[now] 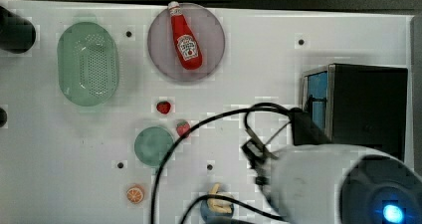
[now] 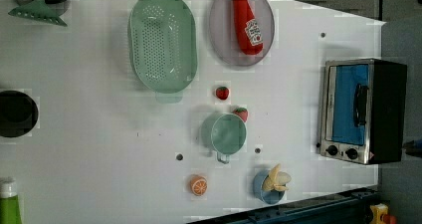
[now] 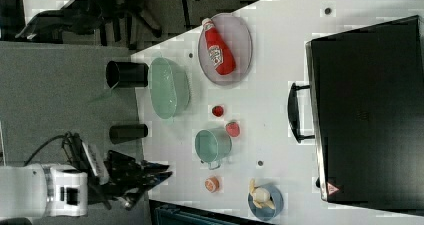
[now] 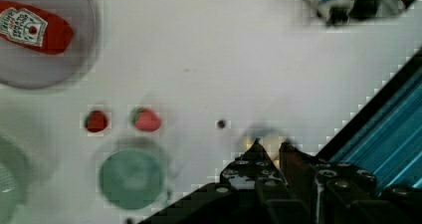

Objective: Flap open oven.

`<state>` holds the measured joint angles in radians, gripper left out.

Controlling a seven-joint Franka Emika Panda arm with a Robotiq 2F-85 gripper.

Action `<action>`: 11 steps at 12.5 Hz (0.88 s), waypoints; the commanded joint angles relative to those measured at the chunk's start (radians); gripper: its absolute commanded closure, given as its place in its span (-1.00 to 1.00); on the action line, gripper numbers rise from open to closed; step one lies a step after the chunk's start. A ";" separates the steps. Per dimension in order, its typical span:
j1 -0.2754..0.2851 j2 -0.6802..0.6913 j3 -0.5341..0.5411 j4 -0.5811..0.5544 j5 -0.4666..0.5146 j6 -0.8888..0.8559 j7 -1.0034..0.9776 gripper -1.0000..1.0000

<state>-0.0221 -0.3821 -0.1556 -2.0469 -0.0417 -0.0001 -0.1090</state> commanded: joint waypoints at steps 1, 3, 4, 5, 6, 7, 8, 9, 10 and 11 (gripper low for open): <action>-0.011 0.002 -0.074 -0.009 -0.075 0.076 -0.342 0.65; -0.014 0.026 -0.115 -0.024 -0.137 0.136 -0.499 0.65; -0.015 0.044 -0.135 -0.034 -0.155 0.161 -0.579 0.65; -0.016 0.063 -0.155 -0.044 -0.165 0.189 -0.659 0.65; -0.016 0.087 -0.175 -0.052 -0.165 0.227 -0.731 0.65; -0.017 0.115 -0.195 -0.058 -0.165 0.275 -0.792 0.65; -0.017 0.149 -0.213 -0.059 -0.165 0.328 -0.839 0.65; -0.018 0.184 -0.231 -0.059 -0.165 0.388 -0.880 0.65; -0.018 0.219 -0.245 -0.059 -0.165 0.447 -0.923 0.65; -0.018 0.253 -0.256 -0.059 -0.165 0.492 -0.965 0.65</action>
<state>-0.0481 -0.1249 -0.4033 -2.0801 -0.1946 0.4695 -0.9326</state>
